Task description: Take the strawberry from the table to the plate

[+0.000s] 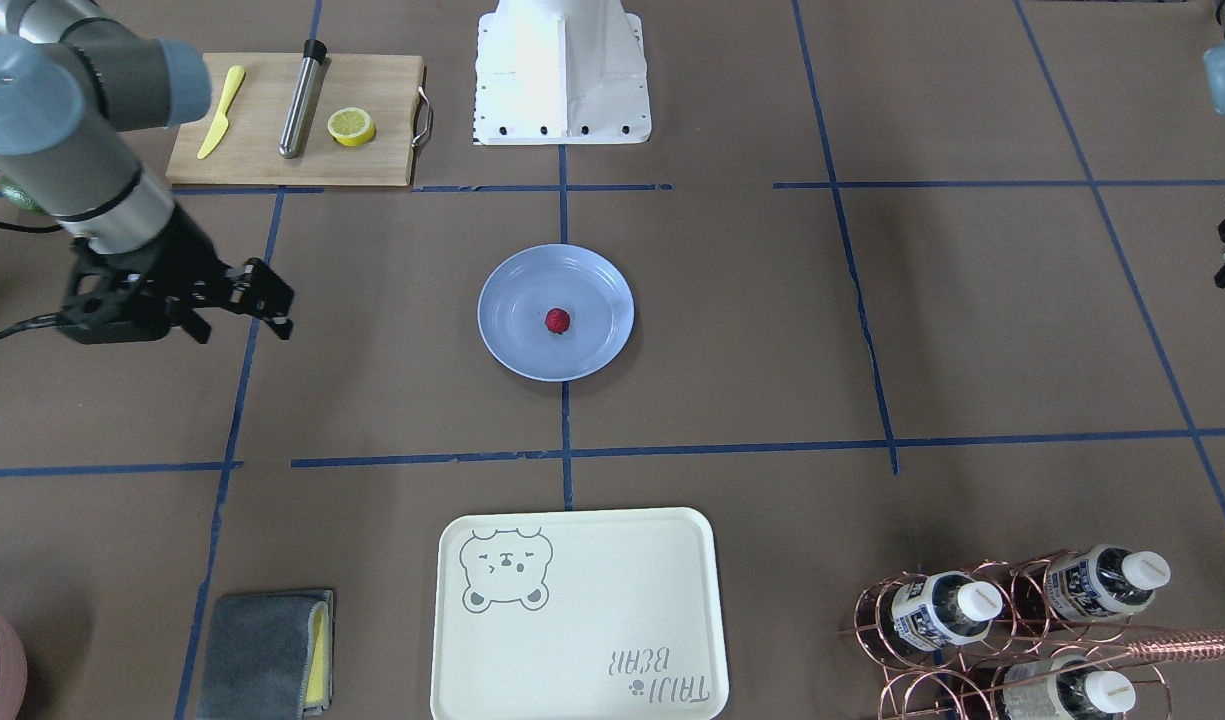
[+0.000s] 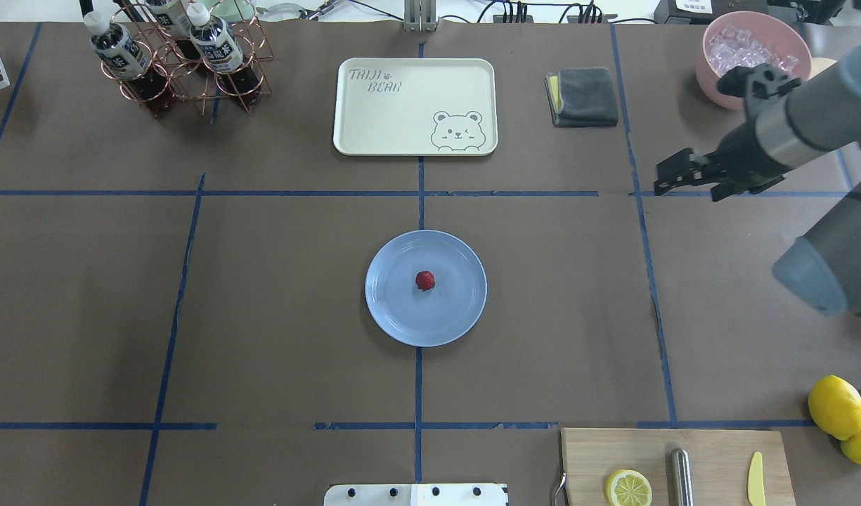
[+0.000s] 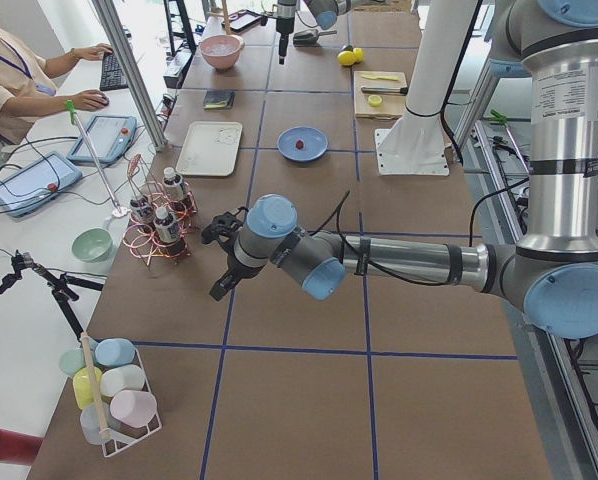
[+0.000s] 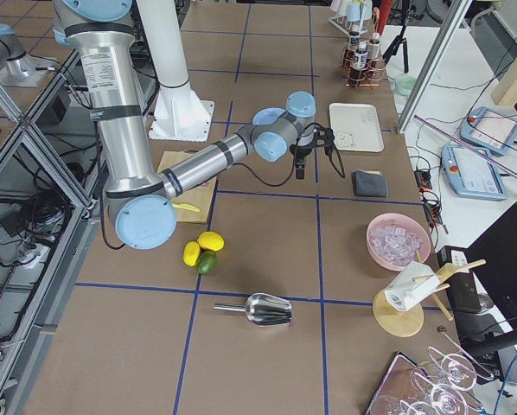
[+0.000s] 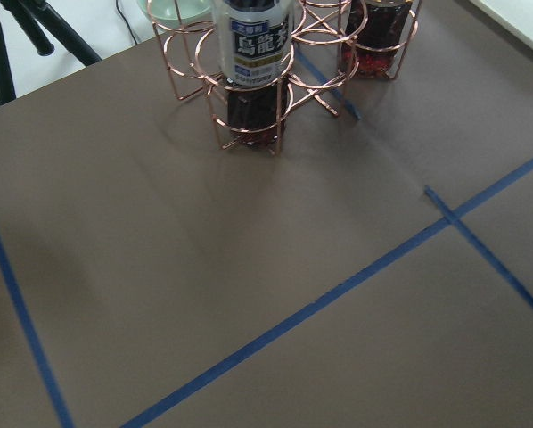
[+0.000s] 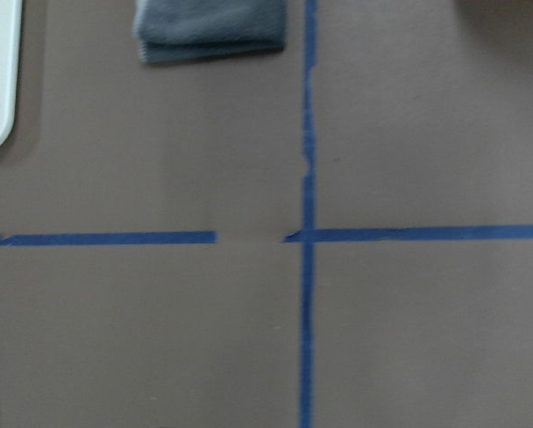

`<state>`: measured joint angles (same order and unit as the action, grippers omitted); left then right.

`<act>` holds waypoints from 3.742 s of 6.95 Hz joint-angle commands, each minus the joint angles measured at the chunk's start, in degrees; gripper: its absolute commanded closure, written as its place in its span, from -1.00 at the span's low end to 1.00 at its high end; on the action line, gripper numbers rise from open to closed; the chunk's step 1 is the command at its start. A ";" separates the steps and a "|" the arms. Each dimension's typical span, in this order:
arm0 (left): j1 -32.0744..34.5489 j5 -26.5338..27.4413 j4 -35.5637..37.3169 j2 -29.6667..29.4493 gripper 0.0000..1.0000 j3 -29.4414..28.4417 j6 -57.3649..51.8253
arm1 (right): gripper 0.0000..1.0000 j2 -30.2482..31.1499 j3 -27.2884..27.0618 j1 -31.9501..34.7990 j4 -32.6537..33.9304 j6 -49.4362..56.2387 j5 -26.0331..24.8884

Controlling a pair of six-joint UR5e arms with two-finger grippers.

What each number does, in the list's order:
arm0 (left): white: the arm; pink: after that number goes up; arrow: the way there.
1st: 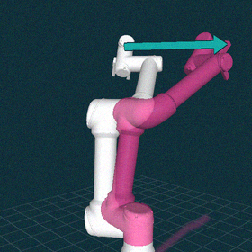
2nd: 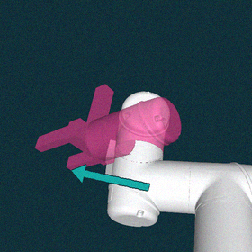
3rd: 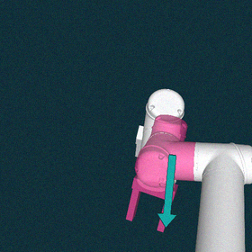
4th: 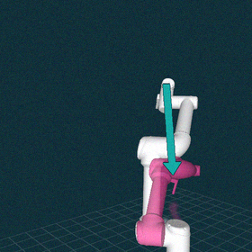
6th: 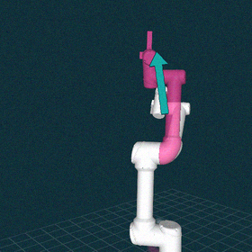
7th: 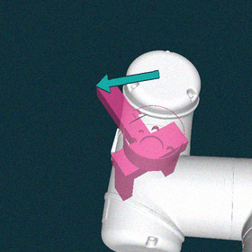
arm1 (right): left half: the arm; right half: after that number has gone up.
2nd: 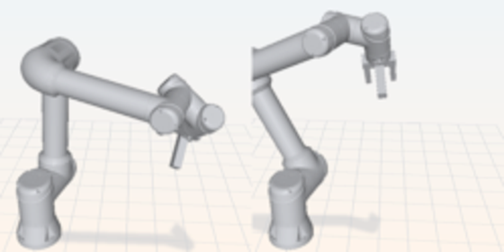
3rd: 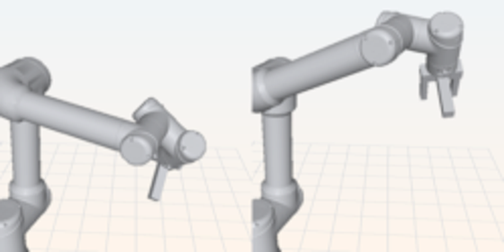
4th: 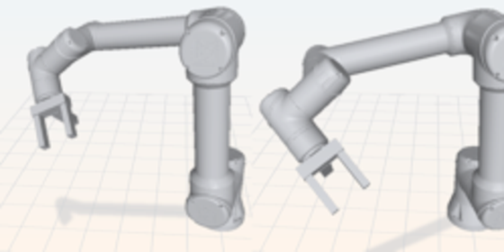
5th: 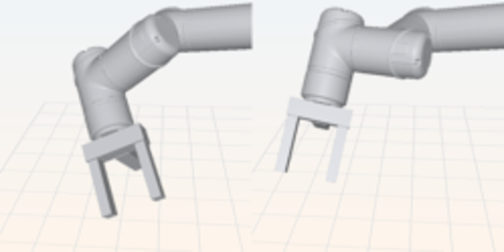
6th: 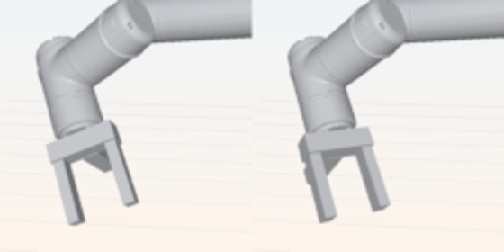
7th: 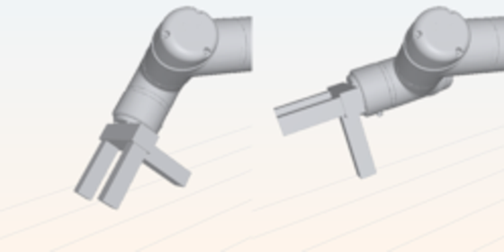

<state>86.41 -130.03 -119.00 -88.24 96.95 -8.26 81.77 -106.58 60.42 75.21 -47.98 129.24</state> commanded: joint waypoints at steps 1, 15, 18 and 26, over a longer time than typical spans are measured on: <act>5.16 -0.13 19.68 -5.08 -0.99 0.51 -8.60 | -1.00 7.76 0.32 11.95 0.37 16.96 4.88; -0.72 -6.45 29.44 -6.15 -1.00 5.43 6.77 | -1.00 12.63 3.74 21.67 14.44 44.99 7.52; -0.54 -5.76 29.70 -8.44 -1.00 6.13 6.77 | -1.00 12.63 3.84 21.67 14.35 44.99 7.52; 2.61 -5.76 41.96 -6.68 -1.00 4.30 6.59 | -1.00 9.90 4.10 21.93 14.09 40.25 9.81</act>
<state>87.84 -135.79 -82.09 -94.58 101.82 -1.53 91.63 -102.69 82.28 89.47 -7.28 138.79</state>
